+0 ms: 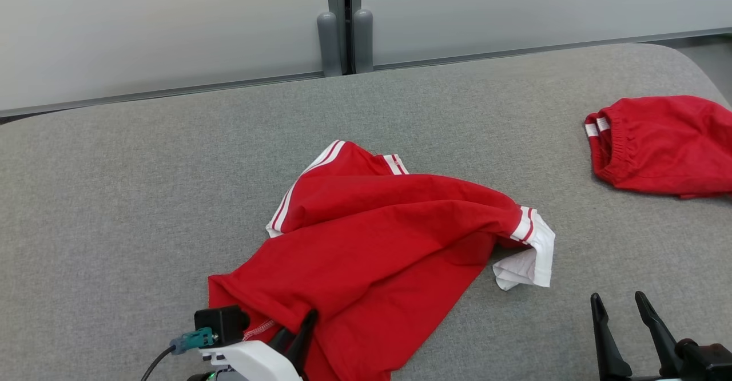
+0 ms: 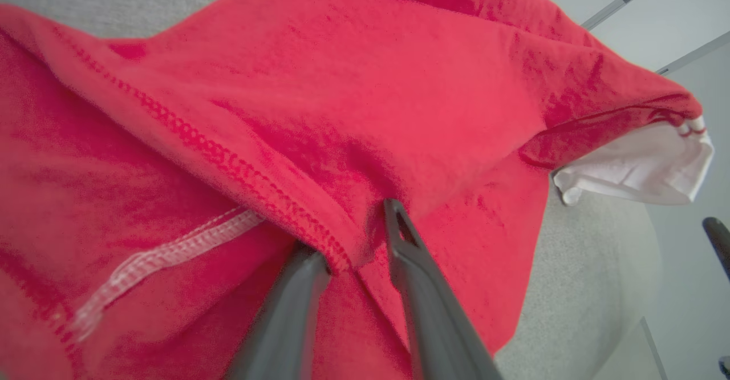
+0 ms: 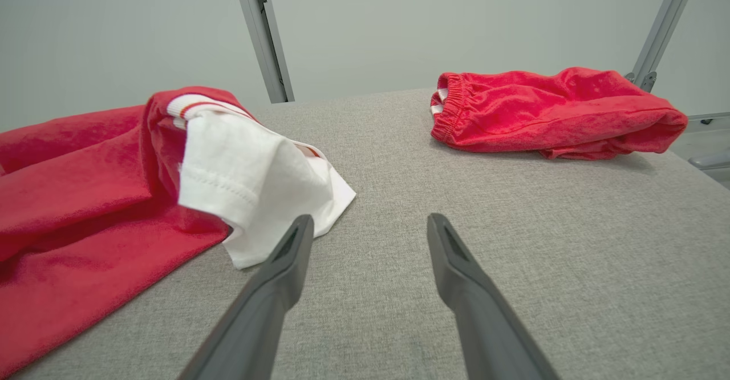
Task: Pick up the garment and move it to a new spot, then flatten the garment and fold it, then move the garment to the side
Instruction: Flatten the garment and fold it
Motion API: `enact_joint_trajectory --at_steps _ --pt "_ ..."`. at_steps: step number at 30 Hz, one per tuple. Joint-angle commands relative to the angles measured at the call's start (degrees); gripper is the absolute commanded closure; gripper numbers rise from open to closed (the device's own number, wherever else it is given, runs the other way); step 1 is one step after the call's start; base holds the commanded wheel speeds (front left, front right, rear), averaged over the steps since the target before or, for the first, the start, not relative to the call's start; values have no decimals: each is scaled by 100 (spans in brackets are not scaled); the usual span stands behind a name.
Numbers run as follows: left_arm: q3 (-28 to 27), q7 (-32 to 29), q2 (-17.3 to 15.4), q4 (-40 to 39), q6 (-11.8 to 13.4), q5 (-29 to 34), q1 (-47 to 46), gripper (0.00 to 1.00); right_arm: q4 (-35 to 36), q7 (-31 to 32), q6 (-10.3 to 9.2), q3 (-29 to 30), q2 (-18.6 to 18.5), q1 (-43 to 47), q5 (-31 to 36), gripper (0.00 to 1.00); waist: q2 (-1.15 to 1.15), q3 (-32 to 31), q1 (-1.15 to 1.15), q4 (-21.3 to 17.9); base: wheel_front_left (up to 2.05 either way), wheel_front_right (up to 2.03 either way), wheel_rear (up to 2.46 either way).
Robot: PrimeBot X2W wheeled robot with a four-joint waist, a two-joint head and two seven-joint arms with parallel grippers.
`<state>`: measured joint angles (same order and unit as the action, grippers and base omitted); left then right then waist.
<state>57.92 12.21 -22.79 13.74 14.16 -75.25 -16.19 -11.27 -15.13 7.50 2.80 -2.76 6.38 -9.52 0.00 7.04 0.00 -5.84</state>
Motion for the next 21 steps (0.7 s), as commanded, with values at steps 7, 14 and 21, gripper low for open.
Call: enact_joint_trajectory --at_steps 7,14,21 --pt "118 -114 -235 -1374 -208 122 -105 100 -29 -2 -2 56 -29 94 52 0 0 -136 0 -54 0 0 0" --pt "359 -638 -238 -3020 -263 -130 -136 100 -54 -1 -2 13 -30 46 -4 0 0 -213 0 -65 0 0 0" --pt "597 -1125 275 -3172 -196 -196 -576 100 -137 -1 -2 -112 -31 -115 -92 0 0 -181 0 -263 0 0 0"
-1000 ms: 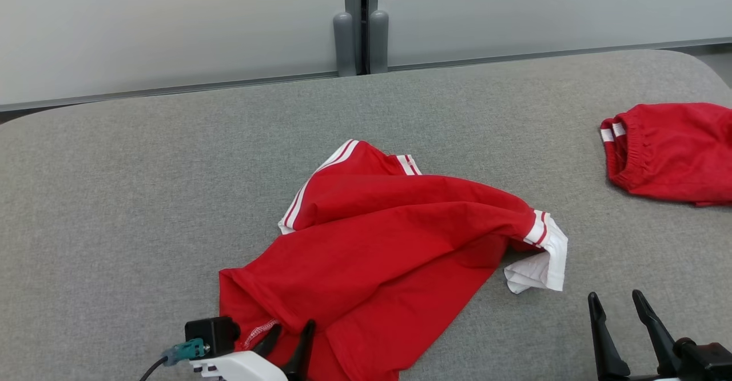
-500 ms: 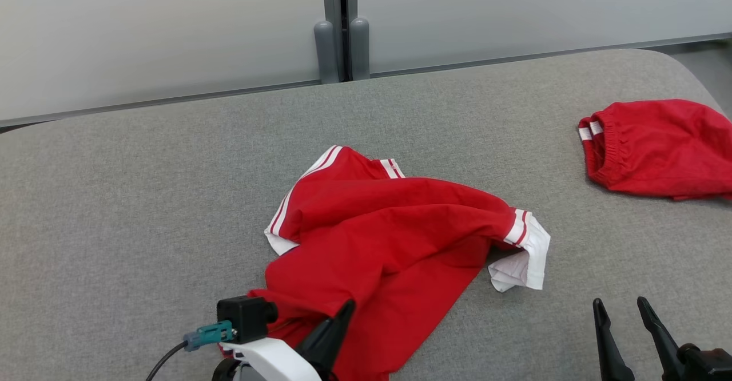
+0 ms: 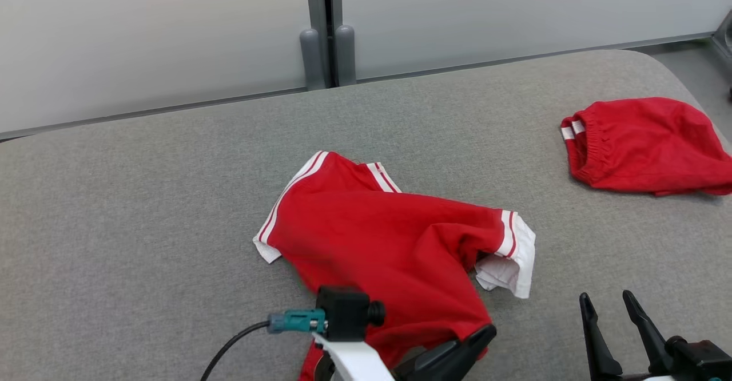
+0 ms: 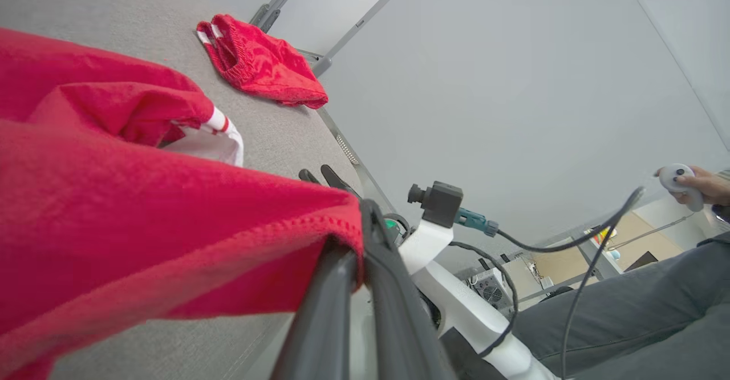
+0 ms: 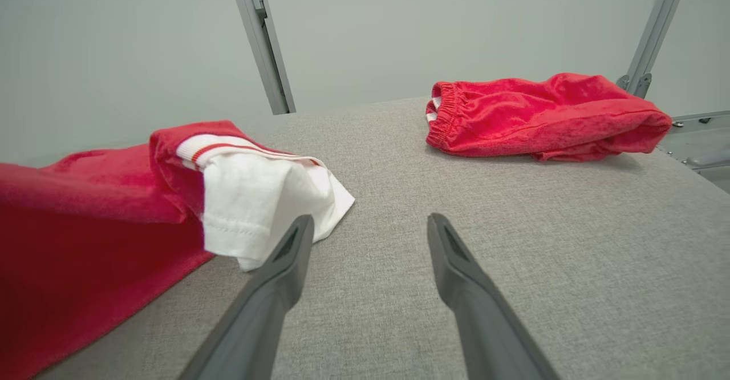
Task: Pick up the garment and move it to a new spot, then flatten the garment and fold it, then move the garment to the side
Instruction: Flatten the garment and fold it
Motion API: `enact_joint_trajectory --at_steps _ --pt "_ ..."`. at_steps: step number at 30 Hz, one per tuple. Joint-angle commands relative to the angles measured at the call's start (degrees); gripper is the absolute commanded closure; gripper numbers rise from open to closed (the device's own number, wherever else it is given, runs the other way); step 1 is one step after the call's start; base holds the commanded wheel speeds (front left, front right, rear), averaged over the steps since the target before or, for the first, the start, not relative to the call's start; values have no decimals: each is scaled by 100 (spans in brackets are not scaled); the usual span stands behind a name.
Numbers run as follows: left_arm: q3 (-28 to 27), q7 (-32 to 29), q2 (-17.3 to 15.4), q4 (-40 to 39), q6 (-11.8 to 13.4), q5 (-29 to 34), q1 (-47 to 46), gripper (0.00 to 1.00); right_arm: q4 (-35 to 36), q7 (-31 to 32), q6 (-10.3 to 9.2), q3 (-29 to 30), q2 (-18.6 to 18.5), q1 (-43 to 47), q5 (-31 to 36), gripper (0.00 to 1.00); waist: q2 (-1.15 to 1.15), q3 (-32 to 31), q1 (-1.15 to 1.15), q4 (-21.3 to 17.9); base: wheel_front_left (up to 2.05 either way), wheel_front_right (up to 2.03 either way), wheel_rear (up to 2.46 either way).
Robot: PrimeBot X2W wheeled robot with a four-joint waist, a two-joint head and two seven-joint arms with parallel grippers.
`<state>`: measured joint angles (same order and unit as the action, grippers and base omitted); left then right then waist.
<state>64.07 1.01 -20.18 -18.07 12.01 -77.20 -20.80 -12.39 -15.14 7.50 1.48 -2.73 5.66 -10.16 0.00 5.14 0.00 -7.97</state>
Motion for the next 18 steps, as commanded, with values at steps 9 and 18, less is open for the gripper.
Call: enact_joint_trajectory --at_steps 9,18 --pt "-365 47 652 70 55 -314 -409 100 -85 1 -2 -49 -33 -104 -145 0 0 76 0 -464 0 0 0" --pt "-385 226 322 791 309 -96 -142 100 -85 1 -2 -22 -33 -109 -193 0 0 161 0 -609 0 0 0"
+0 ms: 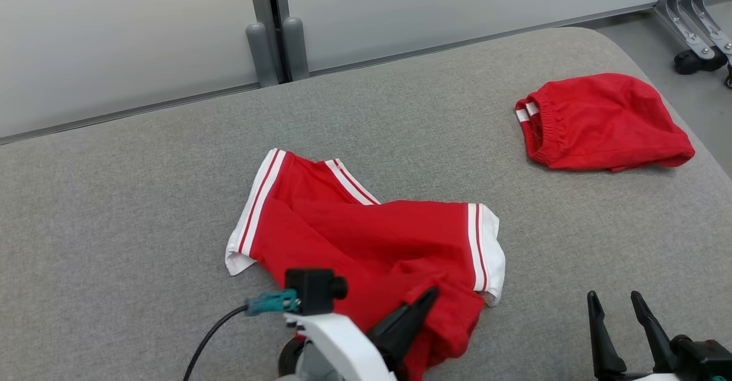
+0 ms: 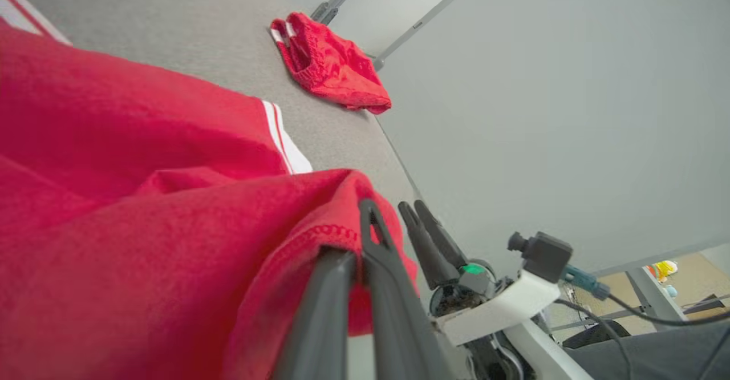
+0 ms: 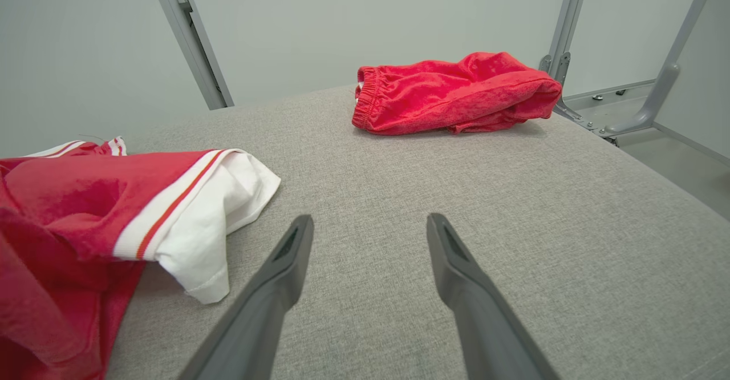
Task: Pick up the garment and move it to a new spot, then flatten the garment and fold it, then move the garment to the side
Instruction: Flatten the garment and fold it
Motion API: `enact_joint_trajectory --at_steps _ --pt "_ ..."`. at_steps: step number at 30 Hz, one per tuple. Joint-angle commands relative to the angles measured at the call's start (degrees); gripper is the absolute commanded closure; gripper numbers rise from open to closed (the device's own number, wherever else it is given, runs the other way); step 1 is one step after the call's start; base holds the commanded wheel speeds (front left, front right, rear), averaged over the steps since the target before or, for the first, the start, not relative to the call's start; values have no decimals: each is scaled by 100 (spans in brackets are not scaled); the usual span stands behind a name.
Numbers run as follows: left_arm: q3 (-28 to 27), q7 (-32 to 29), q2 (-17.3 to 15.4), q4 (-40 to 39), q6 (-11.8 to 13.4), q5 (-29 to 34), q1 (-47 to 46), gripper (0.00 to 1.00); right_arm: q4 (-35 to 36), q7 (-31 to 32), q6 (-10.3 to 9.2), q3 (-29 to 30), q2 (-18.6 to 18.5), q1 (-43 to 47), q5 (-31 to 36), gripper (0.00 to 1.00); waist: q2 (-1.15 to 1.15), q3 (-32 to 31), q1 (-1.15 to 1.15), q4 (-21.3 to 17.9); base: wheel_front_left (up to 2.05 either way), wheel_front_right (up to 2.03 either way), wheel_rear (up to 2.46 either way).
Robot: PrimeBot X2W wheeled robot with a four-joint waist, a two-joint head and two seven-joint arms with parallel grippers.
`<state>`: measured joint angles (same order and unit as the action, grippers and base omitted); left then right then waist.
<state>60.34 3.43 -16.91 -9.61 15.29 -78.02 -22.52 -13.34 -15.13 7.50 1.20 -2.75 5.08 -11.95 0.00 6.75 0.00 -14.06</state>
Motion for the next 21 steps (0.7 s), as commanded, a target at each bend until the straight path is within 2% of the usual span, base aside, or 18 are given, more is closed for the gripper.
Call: enact_joint_trajectory --at_steps 1,7,12,13,14,15,18,21 --pt "8 23 -74 93 27 21 118 100 14 -1 -2 18 -31 -43 -15 0 0 9 0 3 0 0 0" --pt "-1 327 -545 872 225 185 585 100 27 -1 -2 79 -31 14 5 0 0 36 0 154 0 0 0" --pt "-128 523 -700 1342 221 43 904 100 14 -1 -2 74 -30 17 43 0 0 23 0 368 0 0 0" --pt "-145 558 -688 1412 197 23 946 85 9 -1 -2 66 -31 19 45 0 0 22 0 413 0 0 0" --pt "-174 597 -664 1467 186 -9 973 58 7 0 -2 57 -31 22 48 0 0 25 0 458 0 0 0" --pt "-192 635 -645 1497 164 -20 997 0 4 0 -2 51 -30 17 54 0 0 25 0 496 0 0 0" --pt "-323 760 -595 1425 61 -164 1153 0 -7 0 -2 54 -32 12 68 0 0 9 0 576 0 0 0" --pt "-416 871 -730 1143 -33 -196 1317 0 9 0 -2 68 -32 59 82 0 0 -7 0 635 0 0 0"
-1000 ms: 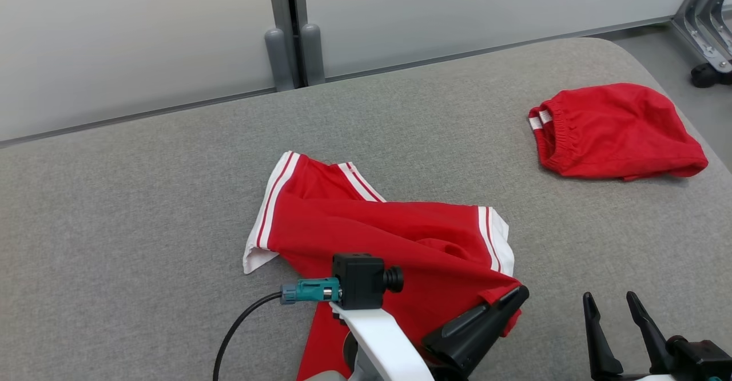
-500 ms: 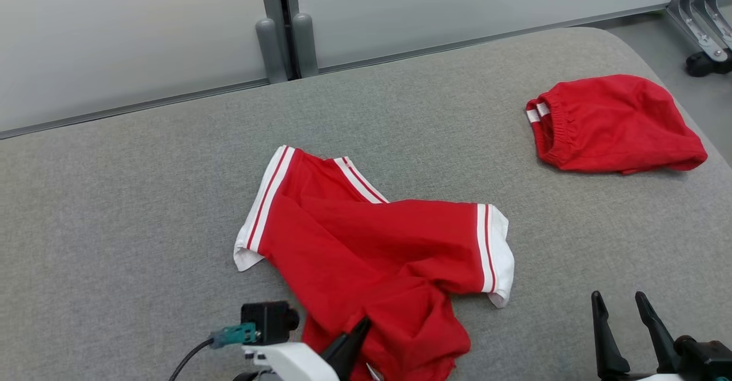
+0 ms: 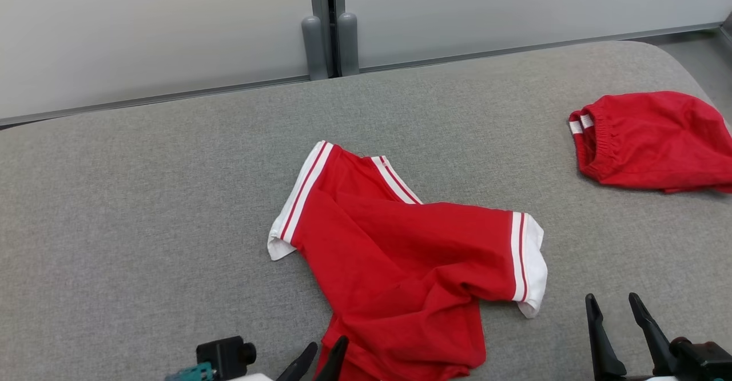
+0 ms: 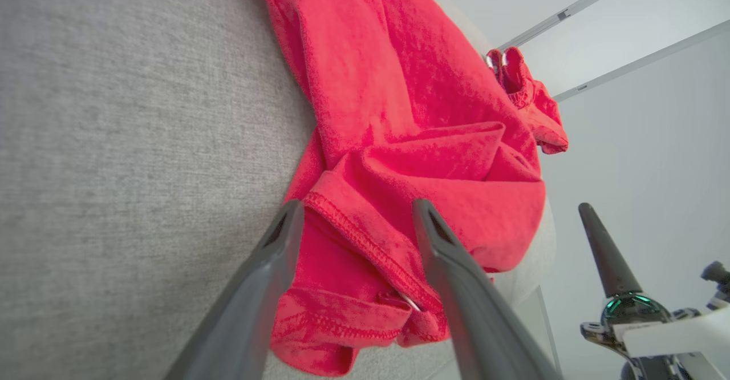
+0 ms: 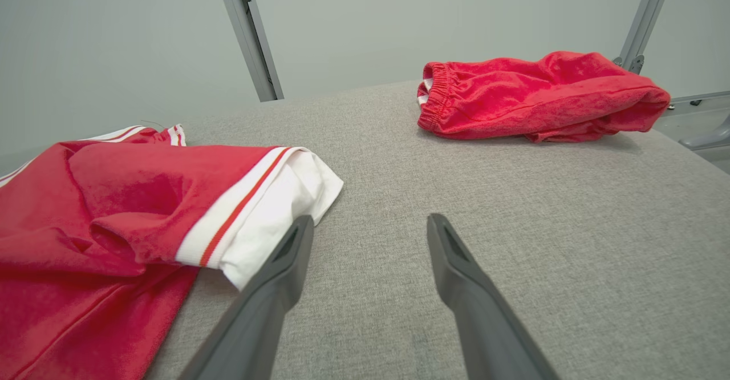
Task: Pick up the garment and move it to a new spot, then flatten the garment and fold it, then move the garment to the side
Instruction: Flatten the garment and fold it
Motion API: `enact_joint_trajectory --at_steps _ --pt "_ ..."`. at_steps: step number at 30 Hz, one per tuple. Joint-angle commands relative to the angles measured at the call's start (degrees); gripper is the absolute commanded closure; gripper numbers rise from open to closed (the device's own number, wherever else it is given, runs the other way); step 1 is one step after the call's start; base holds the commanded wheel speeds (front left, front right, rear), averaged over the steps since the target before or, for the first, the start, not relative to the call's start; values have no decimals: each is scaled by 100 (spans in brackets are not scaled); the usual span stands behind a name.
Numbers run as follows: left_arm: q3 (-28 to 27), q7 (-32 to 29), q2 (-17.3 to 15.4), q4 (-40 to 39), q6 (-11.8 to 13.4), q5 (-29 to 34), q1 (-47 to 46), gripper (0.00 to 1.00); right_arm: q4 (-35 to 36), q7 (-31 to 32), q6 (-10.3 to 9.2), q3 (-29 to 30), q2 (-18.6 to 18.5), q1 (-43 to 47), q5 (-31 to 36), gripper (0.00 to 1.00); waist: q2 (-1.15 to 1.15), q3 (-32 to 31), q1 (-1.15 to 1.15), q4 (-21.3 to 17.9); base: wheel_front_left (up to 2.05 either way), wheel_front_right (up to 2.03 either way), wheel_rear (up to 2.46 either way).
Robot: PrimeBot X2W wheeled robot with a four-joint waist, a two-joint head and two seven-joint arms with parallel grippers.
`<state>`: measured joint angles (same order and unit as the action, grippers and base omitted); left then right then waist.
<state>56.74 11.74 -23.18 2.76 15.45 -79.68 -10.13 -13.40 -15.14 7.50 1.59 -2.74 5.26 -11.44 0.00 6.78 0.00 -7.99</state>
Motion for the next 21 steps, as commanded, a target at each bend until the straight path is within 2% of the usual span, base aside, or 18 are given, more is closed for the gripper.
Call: enact_joint_trajectory --at_steps 1,5,7,10,18,19,20,21 --pt "-107 64 -167 -208 -66 -82 178 0 19 1 -2 35 -33 64 37 0 0 -17 0 47 0 0 0" --pt "-216 72 -700 -568 108 -8 451 0 24 0 -2 68 -31 139 63 0 0 -33 0 181 0 0 0" --pt "-92 -62 -840 -502 157 114 352 0 2 1 -2 22 -31 136 78 0 0 -19 0 231 0 0 0" --pt "130 -333 -778 -348 89 262 121 0 -20 1 -2 -14 -33 46 88 0 0 -6 0 277 0 0 0" --pt "567 -903 -348 187 -86 366 -265 0 -26 1 -2 -72 -32 -104 115 0 0 77 0 270 0 0 0" --pt "610 -962 -307 322 -69 359 -285 81 -28 1 -2 -67 -32 -101 106 0 0 84 0 260 0 0 0" --pt "649 -1004 -291 453 -52 394 -304 100 -30 1 -2 -63 -32 -91 89 0 0 88 0 246 0 0 0" --pt "688 -1022 -288 558 -68 439 -321 100 -31 1 -2 -56 -32 -79 73 0 0 91 0 232 0 0 0"
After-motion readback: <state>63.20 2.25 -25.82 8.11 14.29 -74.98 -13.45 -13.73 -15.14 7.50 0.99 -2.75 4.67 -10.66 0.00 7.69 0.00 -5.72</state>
